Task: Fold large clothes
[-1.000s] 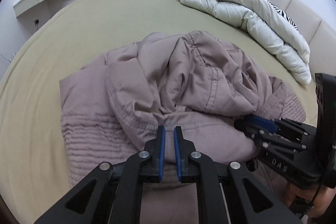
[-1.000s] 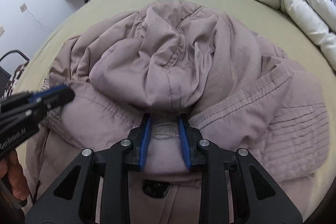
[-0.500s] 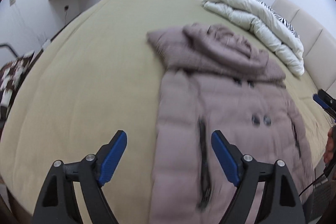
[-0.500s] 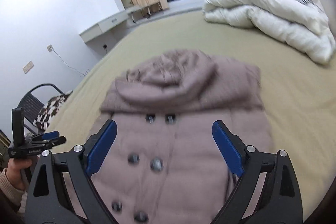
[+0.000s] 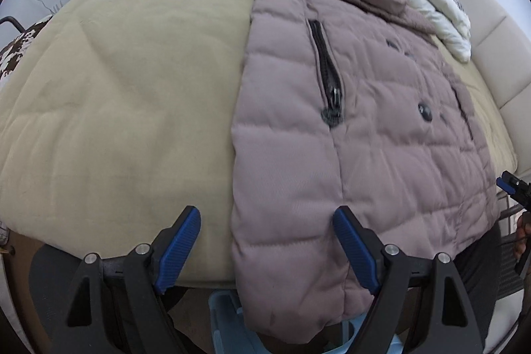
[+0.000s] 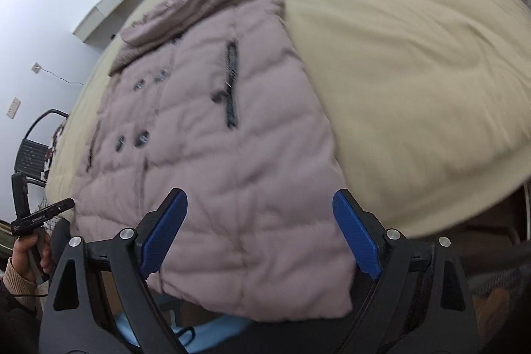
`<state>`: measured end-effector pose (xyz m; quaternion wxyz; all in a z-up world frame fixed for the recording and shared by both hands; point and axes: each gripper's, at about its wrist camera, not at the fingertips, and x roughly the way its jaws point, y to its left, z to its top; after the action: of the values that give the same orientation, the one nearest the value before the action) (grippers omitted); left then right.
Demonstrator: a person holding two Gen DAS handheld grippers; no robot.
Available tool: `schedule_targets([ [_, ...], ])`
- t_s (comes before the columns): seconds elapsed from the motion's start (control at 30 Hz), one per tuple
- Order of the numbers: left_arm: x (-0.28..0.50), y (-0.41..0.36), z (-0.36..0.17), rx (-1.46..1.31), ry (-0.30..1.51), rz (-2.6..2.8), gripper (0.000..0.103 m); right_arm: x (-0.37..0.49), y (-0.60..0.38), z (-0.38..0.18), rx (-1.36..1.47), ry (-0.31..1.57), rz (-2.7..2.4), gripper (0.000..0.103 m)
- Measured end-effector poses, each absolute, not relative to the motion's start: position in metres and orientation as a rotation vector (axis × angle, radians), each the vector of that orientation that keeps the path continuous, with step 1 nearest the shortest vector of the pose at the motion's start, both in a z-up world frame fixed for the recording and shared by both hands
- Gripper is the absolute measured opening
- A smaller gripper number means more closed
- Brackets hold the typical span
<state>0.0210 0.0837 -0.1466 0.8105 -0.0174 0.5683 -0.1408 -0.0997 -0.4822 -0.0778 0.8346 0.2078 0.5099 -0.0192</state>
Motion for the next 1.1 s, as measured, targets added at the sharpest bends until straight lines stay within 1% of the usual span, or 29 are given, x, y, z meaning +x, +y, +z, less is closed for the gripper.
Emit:
schedule_targets([
  [0.2,0.010,0.090,-0.160,-0.067,1.238,-0.296,0.085,-0.113,-0.508,-0.124,0.565,1.167,-0.092,0.086],
  [0.27,0.006,0.095,-0.161,-0.067,1.240,-0.278,0.085,-0.118,-0.515,-0.137,0.566,1.204,-0.134,0.085],
  [0.3,0.003,0.096,-0.160,-0.068,1.237,-0.274,0.085,-0.121,-0.520,-0.141,0.555,1.227,-0.171,0.084],
  [0.37,-0.002,0.097,-0.161,-0.069,1.242,-0.285,0.085,-0.127,-0.526,-0.140,0.604,1.204,-0.139,0.083],
  [0.4,-0.004,0.097,-0.163,-0.066,1.247,-0.288,0.085,-0.129,-0.527,-0.142,0.637,1.199,-0.095,0.079],
  [0.43,-0.003,0.097,-0.165,-0.066,1.252,-0.288,0.085,-0.132,-0.528,-0.144,0.651,1.199,-0.057,0.071],
  [0.47,-0.004,0.097,-0.167,-0.075,1.257,-0.288,0.086,-0.133,-0.527,-0.146,0.655,1.199,-0.030,0.067],
  [0.5,-0.003,0.097,-0.167,-0.084,1.260,-0.288,0.086,-0.134,-0.527,-0.148,0.672,1.195,0.008,0.061],
  [0.57,-0.002,0.099,-0.168,-0.115,1.266,-0.294,0.087,-0.139,-0.525,-0.147,0.697,1.164,0.068,0.054],
  [0.6,-0.001,0.101,-0.169,-0.130,1.271,-0.299,0.089,-0.142,-0.525,-0.146,0.721,1.151,0.097,0.048],
  [0.67,0.000,0.105,-0.173,-0.168,1.285,-0.307,0.089,-0.146,-0.528,-0.145,0.767,1.131,0.130,0.044],
  [0.73,0.002,0.106,-0.176,-0.185,1.296,-0.317,0.091,-0.152,-0.533,-0.147,0.790,1.124,0.132,0.035],
  [0.83,0.005,0.106,-0.178,-0.200,1.307,-0.327,0.092,-0.159,-0.539,-0.145,0.813,1.117,0.142,0.034],
  [0.87,0.005,0.106,-0.177,-0.206,1.307,-0.330,0.089,-0.158,-0.539,-0.146,0.813,1.116,0.146,0.034],
  [0.9,0.004,0.107,-0.177,-0.218,1.310,-0.342,0.082,-0.160,-0.539,-0.145,0.808,1.117,0.148,0.034],
  [0.93,0.003,0.111,-0.178,-0.233,1.317,-0.356,0.078,-0.160,-0.539,-0.146,0.805,1.119,0.150,0.033],
  [1.0,0.002,0.110,-0.178,-0.278,1.340,-0.392,0.060,-0.152,-0.536,-0.144,0.801,1.120,0.151,0.033],
  [1.03,0.001,0.110,-0.178,-0.298,1.348,-0.405,0.057,-0.148,-0.532,-0.145,0.801,1.119,0.149,0.032],
  [1.1,0.002,0.111,-0.182,-0.325,1.358,-0.404,0.058,-0.143,-0.529,-0.144,0.803,1.121,0.143,0.032],
])
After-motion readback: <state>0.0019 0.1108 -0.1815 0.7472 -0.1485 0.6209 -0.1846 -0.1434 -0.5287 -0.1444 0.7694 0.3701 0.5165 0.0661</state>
